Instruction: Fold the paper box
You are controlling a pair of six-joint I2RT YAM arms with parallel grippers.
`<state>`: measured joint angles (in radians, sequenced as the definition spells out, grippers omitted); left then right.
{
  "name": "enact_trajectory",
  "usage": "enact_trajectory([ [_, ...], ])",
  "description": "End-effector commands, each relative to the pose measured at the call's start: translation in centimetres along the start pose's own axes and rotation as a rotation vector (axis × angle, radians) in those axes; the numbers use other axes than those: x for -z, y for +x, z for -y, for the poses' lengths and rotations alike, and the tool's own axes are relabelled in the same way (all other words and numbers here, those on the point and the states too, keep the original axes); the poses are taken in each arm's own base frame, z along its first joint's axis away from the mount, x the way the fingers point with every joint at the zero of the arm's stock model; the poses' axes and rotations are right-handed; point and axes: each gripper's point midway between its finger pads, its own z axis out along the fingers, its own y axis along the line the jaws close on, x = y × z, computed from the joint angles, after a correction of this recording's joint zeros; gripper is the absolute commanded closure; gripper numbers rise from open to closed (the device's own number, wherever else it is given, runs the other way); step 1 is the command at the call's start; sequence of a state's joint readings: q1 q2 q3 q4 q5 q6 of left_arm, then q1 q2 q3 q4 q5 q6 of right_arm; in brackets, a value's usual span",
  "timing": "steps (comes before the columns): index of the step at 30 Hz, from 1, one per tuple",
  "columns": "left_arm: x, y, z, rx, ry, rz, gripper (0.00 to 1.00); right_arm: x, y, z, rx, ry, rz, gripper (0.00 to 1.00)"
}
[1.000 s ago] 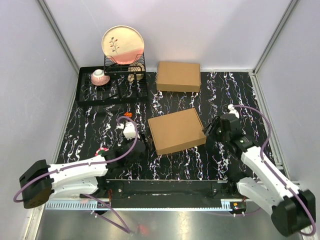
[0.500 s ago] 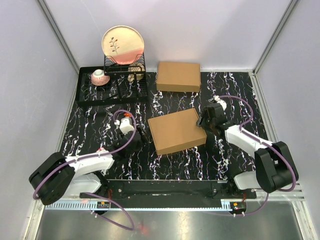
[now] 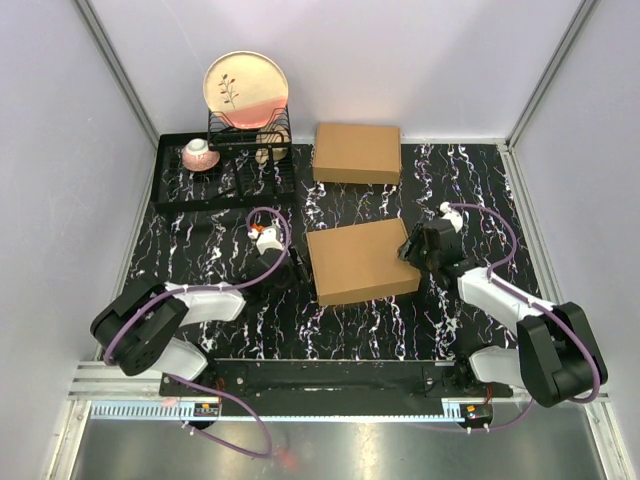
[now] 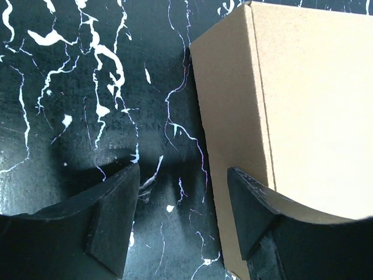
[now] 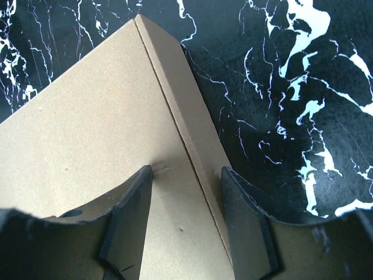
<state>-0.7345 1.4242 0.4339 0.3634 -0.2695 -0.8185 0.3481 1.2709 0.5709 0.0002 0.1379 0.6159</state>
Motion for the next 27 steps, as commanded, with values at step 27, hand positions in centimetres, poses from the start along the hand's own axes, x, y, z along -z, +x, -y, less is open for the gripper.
enact_trajectory([
  [27, 11.1, -15.0, -0.7, 0.106, -0.224, 0.286, 0.12, 12.8, -12.7, -3.5, -0.057, -0.141, 0.346, 0.21],
])
